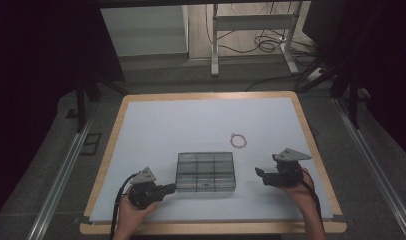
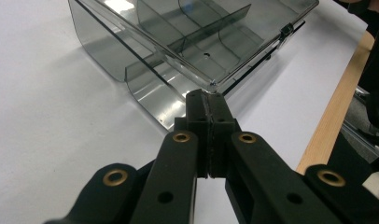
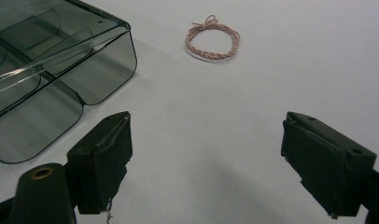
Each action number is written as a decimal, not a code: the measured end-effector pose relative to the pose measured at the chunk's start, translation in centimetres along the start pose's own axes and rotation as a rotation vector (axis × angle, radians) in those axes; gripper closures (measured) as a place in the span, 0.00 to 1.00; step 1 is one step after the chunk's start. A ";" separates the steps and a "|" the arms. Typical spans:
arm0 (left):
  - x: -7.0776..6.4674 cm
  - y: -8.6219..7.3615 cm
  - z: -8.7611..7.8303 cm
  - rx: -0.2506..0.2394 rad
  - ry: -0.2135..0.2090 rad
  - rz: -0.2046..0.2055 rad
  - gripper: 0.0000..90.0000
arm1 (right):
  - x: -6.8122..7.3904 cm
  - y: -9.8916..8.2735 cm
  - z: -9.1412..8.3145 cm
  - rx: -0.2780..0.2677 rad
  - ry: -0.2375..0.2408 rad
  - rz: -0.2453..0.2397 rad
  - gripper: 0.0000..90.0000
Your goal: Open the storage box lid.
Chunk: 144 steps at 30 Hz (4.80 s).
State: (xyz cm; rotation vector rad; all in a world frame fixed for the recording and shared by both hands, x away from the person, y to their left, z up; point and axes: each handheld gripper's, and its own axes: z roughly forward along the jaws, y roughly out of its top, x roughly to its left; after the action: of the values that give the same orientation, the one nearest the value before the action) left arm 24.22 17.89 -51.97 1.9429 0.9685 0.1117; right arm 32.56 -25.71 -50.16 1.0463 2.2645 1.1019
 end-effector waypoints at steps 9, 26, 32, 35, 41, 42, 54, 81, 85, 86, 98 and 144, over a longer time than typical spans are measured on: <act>0.0 0.3 -0.3 -0.024 0.004 -0.003 1.00 | 0.1 0.0 0.0 0.001 0.006 0.000 0.18; 0.2 0.7 -0.4 -0.053 -0.004 -0.004 1.00 | 0.2 0.0 -0.1 -0.004 0.012 -0.003 0.18; 0.2 0.8 -0.4 -0.067 -0.001 -0.011 1.00 | 0.2 -0.1 -0.1 -0.010 0.026 0.004 0.18; 0.2 0.8 -0.3 -0.066 -0.001 -0.010 1.00 | 0.2 -0.1 -0.1 -0.007 0.025 0.002 0.18; 0.2 1.0 -0.3 -0.077 -0.001 -0.011 1.00 | 0.3 -0.1 -0.1 -0.010 0.025 -0.002 0.19; 0.2 1.0 -0.4 -0.079 -0.001 -0.011 1.00 | 0.3 -0.1 -0.1 -0.009 0.025 -0.003 0.19; 0.2 1.7 -0.8 -0.109 0.001 -0.007 1.00 | 0.7 -0.1 0.2 -0.018 0.037 -0.018 0.23; 0.2 2.5 -0.9 -0.135 -0.001 -0.009 1.00 | 1.2 0.0 0.5 -0.050 0.061 -0.033 0.28; 0.2 2.5 -0.8 -0.135 -0.002 -0.008 1.00 | 1.5 0.1 0.5 -0.064 0.066 -0.059 0.30; 0.2 2.6 -0.8 -0.135 -0.002 -0.007 1.00 | 1.6 0.2 0.6 -0.069 0.070 -0.070 0.31; 0.2 2.7 -0.7 -0.136 -0.004 -0.006 1.00 | 3.2 1.2 0.5 -0.138 0.111 -0.125 0.37; 0.3 3.1 -0.3 -0.140 -0.006 -0.007 1.00 | 7.1 4.1 2.4 -0.222 0.210 -0.325 0.57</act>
State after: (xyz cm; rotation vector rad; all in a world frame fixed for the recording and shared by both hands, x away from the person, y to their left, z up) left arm 26.08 17.55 -49.54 1.8108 0.9390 0.1655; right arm 31.41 -17.33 -48.62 0.4734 2.2972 1.3295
